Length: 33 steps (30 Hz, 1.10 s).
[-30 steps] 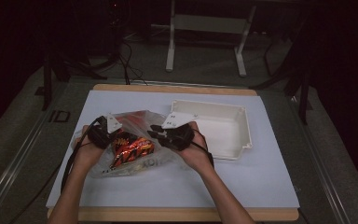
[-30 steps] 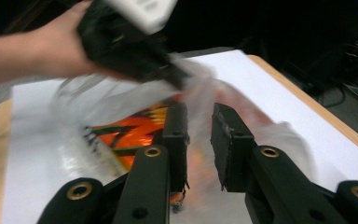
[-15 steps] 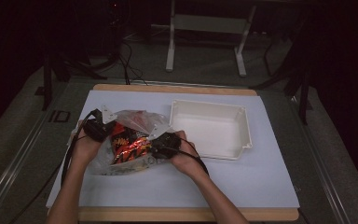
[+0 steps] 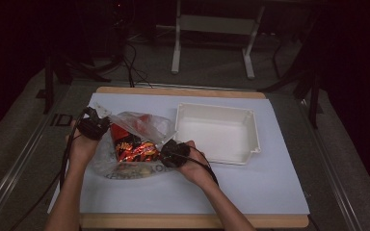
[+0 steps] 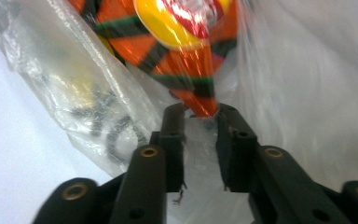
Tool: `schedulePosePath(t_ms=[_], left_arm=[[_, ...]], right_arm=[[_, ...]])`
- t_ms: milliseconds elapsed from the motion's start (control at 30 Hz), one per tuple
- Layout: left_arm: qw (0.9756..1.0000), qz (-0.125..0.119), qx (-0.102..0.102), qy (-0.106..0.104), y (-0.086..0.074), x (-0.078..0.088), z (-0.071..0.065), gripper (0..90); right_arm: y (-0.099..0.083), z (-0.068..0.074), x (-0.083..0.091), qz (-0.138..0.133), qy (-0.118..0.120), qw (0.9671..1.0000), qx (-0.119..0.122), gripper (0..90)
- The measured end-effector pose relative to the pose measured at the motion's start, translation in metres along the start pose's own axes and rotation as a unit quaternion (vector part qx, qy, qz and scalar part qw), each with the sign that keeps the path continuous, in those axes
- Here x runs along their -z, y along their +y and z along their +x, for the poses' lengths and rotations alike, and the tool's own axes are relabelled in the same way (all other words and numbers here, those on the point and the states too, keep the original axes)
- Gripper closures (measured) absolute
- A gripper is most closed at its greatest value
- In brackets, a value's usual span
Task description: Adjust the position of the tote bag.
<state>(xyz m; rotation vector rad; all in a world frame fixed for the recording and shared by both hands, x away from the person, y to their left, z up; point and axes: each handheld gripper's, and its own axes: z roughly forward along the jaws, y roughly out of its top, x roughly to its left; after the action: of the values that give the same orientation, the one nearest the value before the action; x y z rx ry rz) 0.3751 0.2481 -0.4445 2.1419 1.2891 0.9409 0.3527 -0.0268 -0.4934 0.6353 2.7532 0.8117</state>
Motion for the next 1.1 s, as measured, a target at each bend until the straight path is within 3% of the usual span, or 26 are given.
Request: schedulePosePath(t_ms=[200,367,500,533,600,633,700,767,867,1100], left_arm=[[0.9987,0.021,0.036,0.027,-0.003,-0.004,0.013,89.6],[0.9942,0.027,0.092,0.050,-0.008,-0.005,0.029,89.7],[0.9915,0.034,0.112,0.057,-0.010,-0.008,0.032,89.6],[0.9920,0.030,0.111,0.053,-0.009,-0.009,0.030,89.5],[0.9968,0.010,0.078,0.016,-0.007,-0.008,0.022,82.9],[0.9981,0.015,0.056,0.019,-0.006,-0.007,0.017,79.1],[0.9993,0.005,0.037,0.001,-0.003,-0.003,0.009,73.6],[0.9997,0.000,0.022,-0.005,-0.001,0.002,0.003,67.7],[0.9997,-0.008,0.016,-0.017,-0.001,0.011,-0.005,60.1],[0.9991,-0.031,0.002,-0.031,-0.004,0.041,-0.022,54.4]], right_arm=[[-0.004,0.001,-0.004,0.008,0.020,0.9997,-0.014,88.6],[-0.008,0.002,-0.007,0.018,0.026,0.9994,-0.012,89.8],[-0.011,0.002,-0.008,0.011,0.042,0.9988,-0.022,90.0],[-0.011,0.003,-0.007,0.011,0.044,0.9987,-0.022,89.9],[-0.011,0.004,-0.007,0.012,0.042,0.9989,-0.016,89.9],[-0.012,0.004,-0.007,0.011,0.042,0.9990,-0.015,89.7],[-0.013,0.003,-0.005,0.000,0.043,0.9989,-0.017,89.6],[-0.014,0.003,-0.003,-0.014,0.048,0.9986,-0.017,89.4],[-0.015,0.003,0.002,-0.026,0.050,0.9984,-0.012,87.1],[-0.015,0.004,0.012,-0.039,0.045,0.9982,-0.006,80.1]])
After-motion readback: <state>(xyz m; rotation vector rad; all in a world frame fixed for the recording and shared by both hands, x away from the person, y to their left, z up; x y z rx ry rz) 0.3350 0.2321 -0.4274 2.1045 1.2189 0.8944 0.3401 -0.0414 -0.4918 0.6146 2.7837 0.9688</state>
